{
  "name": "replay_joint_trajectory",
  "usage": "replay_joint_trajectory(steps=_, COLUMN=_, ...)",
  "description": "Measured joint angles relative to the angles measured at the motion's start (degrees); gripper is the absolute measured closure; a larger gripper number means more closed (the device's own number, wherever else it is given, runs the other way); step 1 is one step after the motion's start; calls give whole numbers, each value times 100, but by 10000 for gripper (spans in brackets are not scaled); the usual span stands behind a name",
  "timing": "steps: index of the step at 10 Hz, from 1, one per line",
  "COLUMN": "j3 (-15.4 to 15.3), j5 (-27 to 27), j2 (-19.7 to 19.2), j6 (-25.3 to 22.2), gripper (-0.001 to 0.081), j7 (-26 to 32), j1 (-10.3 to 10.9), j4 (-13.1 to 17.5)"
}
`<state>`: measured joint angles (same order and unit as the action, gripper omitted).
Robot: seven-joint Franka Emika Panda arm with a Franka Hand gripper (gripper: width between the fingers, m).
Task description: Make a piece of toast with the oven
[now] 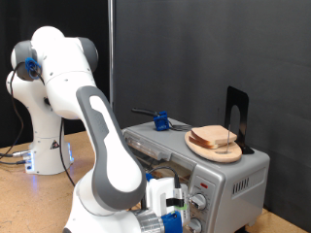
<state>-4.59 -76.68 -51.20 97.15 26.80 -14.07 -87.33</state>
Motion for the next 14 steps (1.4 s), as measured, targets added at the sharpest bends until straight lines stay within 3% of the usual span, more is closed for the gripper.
replay_joint_trajectory(steps=5, j3=0, j5=-12, j2=15, j6=96, gripper=-2, j7=-119, j1=3, j4=-58)
replay_joint_trajectory(steps=7, j3=2, j5=-12, j2=11, j6=104, gripper=270, j7=-123, j1=2, j4=-80)
replay_joint_trajectory(steps=8, j3=4, j5=-12, j2=10, j6=137, gripper=270, j7=-123, j1=1, j4=-92)
replay_joint_trajectory(steps=9, j3=6, j5=-12, j2=10, j6=157, gripper=405, j7=-123, j1=0, j4=-101)
replay_joint_trajectory(steps=10, j3=15, j5=-12, j2=6, j6=193, gripper=594, j7=-125, j1=-3, j4=-109)
replay_joint_trajectory(steps=11, j3=19, j5=-12, j2=-6, j6=218, gripper=594, j7=-136, j1=-13, j4=-123)
replay_joint_trajectory(steps=12, j3=18, j5=-13, j2=-6, j6=218, gripper=689, j7=-141, j1=-15, j4=-124)
replay_joint_trajectory(steps=14, j3=17, j5=-21, j2=-7, j6=220, gripper=689, j7=-88, j1=-18, j4=-124)
